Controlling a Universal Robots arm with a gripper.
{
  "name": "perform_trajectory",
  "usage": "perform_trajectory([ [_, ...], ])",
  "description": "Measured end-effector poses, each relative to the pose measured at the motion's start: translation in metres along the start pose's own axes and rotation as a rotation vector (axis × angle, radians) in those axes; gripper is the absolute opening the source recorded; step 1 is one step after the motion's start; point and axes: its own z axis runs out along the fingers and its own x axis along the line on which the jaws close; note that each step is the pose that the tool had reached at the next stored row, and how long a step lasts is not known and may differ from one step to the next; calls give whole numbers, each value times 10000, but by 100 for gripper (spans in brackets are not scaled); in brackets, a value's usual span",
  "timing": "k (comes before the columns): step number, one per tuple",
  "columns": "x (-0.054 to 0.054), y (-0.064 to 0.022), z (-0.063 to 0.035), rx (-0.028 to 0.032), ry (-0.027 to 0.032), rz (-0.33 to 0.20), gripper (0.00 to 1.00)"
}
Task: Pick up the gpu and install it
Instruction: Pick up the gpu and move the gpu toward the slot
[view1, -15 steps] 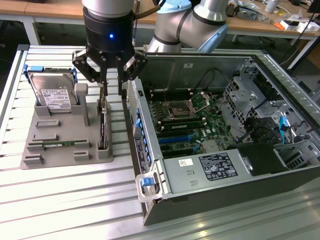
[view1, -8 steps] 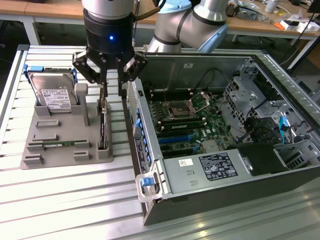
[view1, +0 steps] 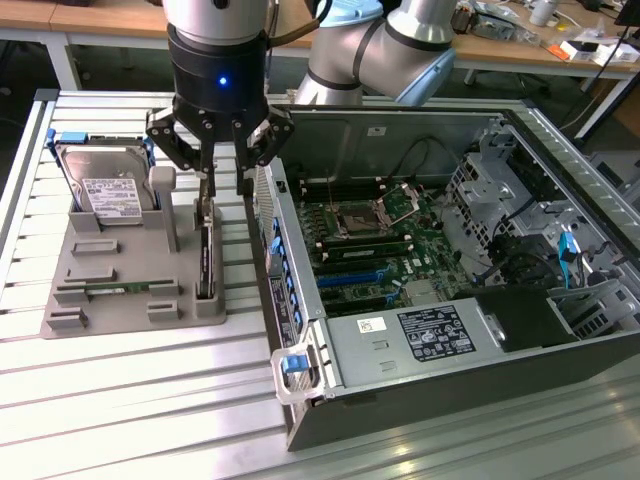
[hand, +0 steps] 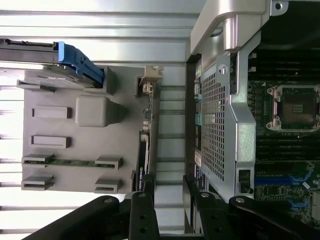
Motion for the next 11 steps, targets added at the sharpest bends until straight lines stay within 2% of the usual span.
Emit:
perform_trajectory([
  [11,19,-2,115,0,0,1,36],
])
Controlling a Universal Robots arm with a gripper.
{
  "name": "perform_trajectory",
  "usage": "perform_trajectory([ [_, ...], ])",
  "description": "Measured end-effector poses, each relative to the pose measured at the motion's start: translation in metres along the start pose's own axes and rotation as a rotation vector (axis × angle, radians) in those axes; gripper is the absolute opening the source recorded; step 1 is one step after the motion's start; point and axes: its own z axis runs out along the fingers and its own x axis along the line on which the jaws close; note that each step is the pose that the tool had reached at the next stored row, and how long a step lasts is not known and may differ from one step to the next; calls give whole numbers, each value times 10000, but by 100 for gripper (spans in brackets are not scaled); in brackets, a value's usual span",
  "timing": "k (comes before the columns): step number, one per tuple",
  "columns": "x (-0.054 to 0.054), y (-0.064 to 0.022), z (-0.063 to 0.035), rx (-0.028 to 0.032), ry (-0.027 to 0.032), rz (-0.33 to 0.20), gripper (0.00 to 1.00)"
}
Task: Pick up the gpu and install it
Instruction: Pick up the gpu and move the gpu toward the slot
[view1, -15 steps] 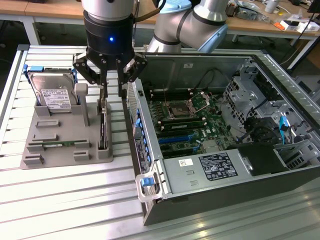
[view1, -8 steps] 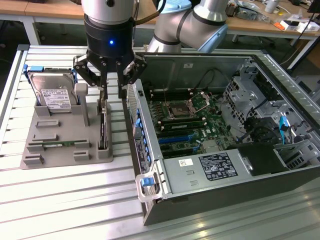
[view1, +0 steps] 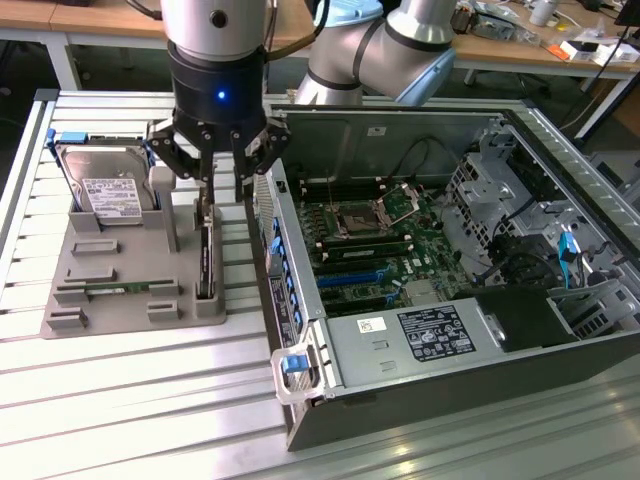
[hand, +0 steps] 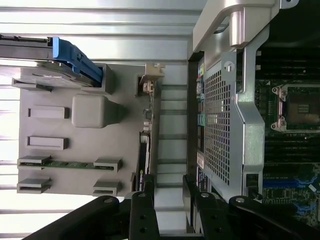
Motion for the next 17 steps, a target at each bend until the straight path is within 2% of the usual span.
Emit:
perform_trajectory([
  [9,104,-6,130,0,0,-1,36],
  [17,140,-9,227,-1,0,-1,36],
])
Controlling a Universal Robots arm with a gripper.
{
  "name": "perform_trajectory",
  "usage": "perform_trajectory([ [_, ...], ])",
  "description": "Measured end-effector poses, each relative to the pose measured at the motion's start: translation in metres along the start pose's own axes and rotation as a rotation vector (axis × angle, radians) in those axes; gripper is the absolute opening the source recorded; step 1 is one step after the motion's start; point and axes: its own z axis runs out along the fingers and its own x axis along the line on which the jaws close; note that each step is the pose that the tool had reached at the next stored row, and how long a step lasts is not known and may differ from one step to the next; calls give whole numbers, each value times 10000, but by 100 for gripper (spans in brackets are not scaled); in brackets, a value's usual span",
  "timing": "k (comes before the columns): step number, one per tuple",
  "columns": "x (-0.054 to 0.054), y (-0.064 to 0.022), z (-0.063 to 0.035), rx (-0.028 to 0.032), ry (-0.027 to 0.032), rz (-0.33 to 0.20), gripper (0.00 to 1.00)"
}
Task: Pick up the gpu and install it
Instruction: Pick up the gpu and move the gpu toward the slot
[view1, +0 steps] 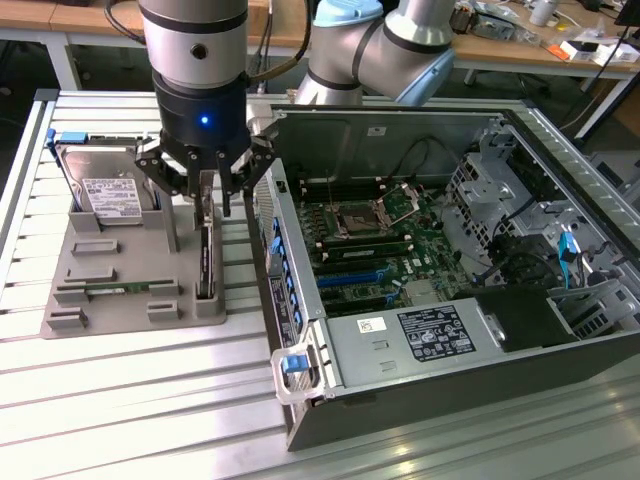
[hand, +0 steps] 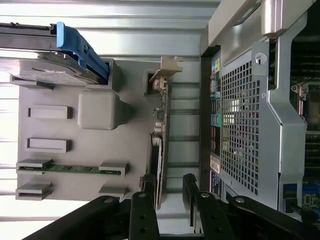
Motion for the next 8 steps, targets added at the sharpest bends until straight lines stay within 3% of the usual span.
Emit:
perform_trajectory([
  [8,25,-5,141,1,1,0,36],
])
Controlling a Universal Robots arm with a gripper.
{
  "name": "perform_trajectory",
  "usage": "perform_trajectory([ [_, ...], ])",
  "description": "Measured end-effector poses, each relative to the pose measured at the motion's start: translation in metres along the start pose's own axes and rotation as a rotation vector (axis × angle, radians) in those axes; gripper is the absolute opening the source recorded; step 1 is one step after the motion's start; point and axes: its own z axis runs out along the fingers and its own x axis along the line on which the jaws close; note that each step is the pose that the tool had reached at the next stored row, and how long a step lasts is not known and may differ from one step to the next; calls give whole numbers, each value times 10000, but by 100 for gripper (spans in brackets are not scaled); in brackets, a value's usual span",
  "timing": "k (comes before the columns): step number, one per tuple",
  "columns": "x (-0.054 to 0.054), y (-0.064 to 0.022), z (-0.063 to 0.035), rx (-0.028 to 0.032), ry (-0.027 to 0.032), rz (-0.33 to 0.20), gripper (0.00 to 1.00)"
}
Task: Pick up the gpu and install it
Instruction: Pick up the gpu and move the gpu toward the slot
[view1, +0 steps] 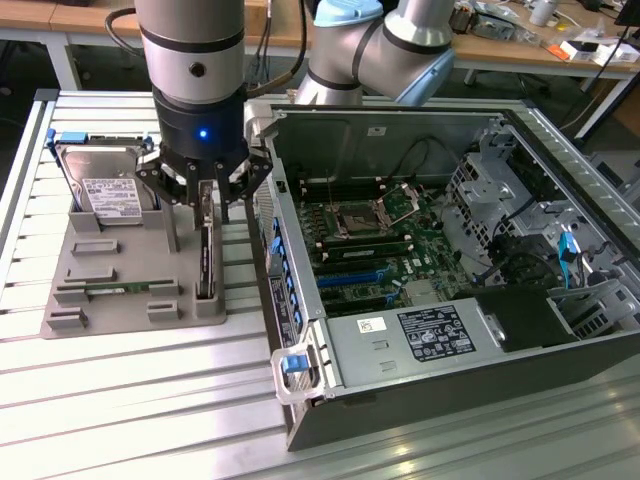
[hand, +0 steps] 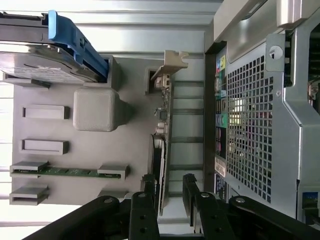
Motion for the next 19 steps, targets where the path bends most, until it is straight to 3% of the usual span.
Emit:
perform_trajectory([
  [11,31,-10,204,0,0,0,36],
  [12,35,-16,315,-1,0,0,36],
  [19,53,-22,432,-1,-1,0,36],
])
